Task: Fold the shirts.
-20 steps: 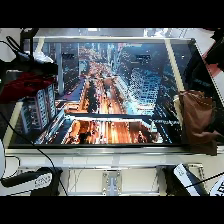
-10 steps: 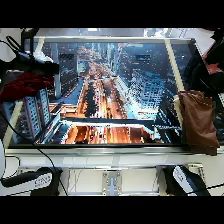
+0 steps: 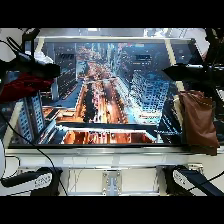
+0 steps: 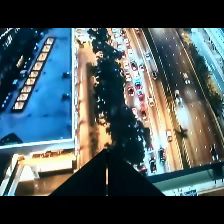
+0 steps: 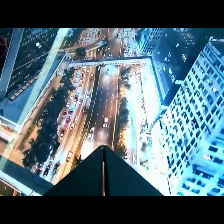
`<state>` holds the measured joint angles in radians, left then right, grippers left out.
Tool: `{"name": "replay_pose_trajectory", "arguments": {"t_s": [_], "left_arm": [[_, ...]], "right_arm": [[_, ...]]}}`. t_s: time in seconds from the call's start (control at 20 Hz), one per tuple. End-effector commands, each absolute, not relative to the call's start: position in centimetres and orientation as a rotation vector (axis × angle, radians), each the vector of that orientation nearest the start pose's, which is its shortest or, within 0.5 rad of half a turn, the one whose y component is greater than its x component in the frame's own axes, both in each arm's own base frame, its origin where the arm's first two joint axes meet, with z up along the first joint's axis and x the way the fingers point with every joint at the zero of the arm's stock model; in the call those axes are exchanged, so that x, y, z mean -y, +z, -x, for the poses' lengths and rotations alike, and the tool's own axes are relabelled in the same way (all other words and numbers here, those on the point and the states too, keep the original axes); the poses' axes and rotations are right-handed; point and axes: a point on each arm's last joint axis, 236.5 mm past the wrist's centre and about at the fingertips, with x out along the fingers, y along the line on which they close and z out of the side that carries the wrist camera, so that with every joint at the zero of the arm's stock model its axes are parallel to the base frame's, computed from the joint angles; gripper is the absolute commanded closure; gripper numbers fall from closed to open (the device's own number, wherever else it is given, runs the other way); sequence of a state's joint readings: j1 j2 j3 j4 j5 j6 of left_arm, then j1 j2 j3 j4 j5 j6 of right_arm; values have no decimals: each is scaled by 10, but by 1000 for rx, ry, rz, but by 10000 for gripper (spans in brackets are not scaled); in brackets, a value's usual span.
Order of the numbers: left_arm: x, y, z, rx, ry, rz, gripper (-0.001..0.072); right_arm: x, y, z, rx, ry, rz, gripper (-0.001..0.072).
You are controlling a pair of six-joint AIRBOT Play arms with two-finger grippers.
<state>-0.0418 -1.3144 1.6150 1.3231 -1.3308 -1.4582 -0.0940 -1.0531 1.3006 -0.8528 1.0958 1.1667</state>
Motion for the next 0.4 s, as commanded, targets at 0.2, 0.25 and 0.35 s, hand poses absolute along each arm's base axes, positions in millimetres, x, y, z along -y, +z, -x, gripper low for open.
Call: {"name": "replay_pose_trajectory", "arguments": {"t_s": [0.2,0.25,0.35], "left_arm": [[74,153,-422,-1052,-279,68,694],[75,153,-422,-1052,-280,68,694],[74,153,-422,-1052,-279,68,694]], "right_arm": [[-109,208,-402,-693,537,-226,691],[-109,208,-402,-693,537,-226,692],[-109,208,-402,-693,537,-226,692]]}}
